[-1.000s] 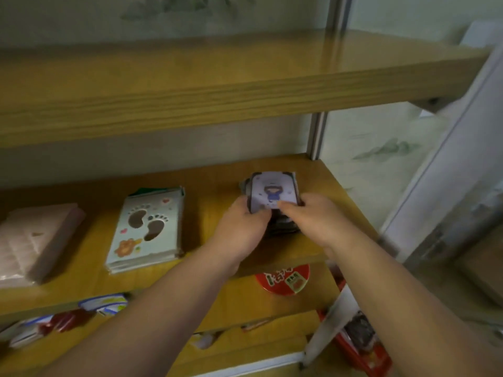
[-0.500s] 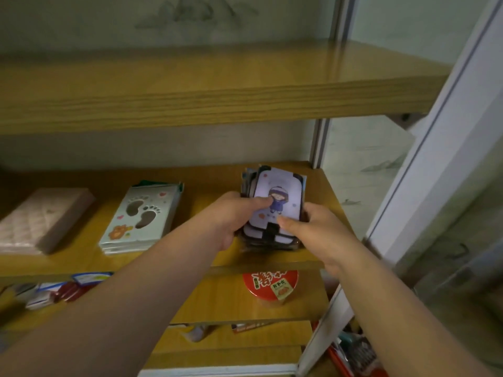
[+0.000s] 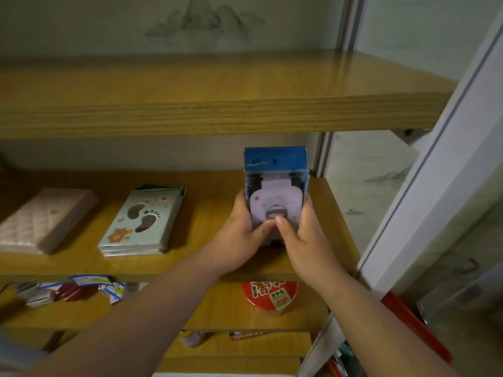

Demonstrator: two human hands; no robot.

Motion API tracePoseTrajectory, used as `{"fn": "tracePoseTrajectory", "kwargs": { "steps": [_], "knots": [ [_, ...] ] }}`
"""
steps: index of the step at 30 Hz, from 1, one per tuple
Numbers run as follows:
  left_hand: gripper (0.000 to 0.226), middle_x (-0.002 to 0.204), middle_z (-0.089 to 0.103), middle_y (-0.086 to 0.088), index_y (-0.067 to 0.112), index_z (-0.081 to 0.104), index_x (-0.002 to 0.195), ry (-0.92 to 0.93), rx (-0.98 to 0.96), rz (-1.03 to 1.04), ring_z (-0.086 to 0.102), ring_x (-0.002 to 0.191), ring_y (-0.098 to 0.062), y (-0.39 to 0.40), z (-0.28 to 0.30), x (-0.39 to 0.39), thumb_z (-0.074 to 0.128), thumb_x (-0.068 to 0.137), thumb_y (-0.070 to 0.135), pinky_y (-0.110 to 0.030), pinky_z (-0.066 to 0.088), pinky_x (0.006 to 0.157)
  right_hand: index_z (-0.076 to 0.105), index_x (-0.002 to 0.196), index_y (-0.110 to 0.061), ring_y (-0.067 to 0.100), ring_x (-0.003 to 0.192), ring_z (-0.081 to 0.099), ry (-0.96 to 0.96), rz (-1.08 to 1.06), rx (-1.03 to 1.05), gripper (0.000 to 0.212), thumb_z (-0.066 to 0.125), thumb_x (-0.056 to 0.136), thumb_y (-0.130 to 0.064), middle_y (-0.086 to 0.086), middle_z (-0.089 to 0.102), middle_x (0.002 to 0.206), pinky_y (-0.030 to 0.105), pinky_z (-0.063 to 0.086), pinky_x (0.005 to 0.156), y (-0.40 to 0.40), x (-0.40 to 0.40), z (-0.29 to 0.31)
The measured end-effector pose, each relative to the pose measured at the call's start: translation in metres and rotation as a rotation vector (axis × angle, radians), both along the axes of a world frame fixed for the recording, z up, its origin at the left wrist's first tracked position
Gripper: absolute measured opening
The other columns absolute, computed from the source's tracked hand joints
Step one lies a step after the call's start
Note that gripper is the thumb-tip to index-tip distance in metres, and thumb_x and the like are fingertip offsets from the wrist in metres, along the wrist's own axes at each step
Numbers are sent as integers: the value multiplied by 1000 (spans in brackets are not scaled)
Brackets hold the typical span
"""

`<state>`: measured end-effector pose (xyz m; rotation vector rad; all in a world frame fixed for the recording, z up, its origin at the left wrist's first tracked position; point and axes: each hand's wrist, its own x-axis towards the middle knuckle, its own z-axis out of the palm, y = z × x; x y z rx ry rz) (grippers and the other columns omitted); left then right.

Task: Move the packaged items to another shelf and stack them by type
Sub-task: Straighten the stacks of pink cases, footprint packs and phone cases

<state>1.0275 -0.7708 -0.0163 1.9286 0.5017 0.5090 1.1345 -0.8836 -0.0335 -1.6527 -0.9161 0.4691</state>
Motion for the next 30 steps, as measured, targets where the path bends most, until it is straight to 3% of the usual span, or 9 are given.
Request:
{"fn": "tracePoseTrajectory", "kwargs": {
  "steps": [4,8,12,14,17,20,22,25,30],
  "knots": [
    [77,128,49,27,32,15,146,-19,-14,12,47,116,23,4,-8,4,69,92,18,-3,44,86,38,135,-51,-13,113,54,-61,-94,-4,44,56,95,-42,-27,59,122,22,51,89,3,3,-6],
    [86,135,44,23,16,8,151,-20,55,-40,44,127,15,5,-13,1,70,92,14,-8,42,97,36,129,-56,-24,107,50,-85,-160,-22,46,60,92,-42,-34,56,115,13,47,79,0,1,-8],
    [88,136,42,23,13,9,152,-16,107,-88,41,129,16,5,-15,-3,70,90,6,-6,39,98,39,137,-41,-11,113,53,-105,-149,-23,51,64,93,-34,-26,57,122,18,48,88,-6,3,-11],
    [83,138,46,17,19,15,151,-18,69,-88,46,129,9,5,-11,-3,71,90,9,-10,42,99,44,135,-39,-8,111,54,-140,-175,-45,47,64,93,-37,-23,58,121,16,48,83,-6,2,-10],
    [63,132,48,8,31,39,140,77,135,76,49,121,-3,4,-2,4,73,87,35,-23,46,100,54,121,-46,-10,97,60,-91,-231,-66,35,63,88,-53,-24,66,106,11,48,67,-4,5,-1],
    [30,104,69,8,29,60,109,156,-12,129,67,94,-3,5,8,15,71,86,45,-18,56,73,62,99,-48,-10,80,66,73,-266,-83,22,65,82,-61,-28,71,91,10,49,52,1,13,10],
    [22,91,73,4,23,64,96,233,-22,147,71,82,-8,3,12,23,71,88,42,-26,59,68,64,97,-39,2,75,69,170,-291,-160,21,67,84,-56,-14,72,85,17,48,53,7,18,11],
    [22,79,69,3,26,60,73,322,62,157,66,81,-20,-4,16,32,63,93,35,-39,55,82,63,110,-23,17,88,63,182,-313,-322,34,63,89,-49,2,65,108,28,48,61,18,22,7],
    [27,76,56,5,28,53,70,413,91,197,61,95,-33,-10,19,40,56,95,33,-38,44,89,54,128,-16,23,108,45,104,-372,-491,55,60,85,-50,1,37,112,40,46,86,20,26,17]
  ]
}}
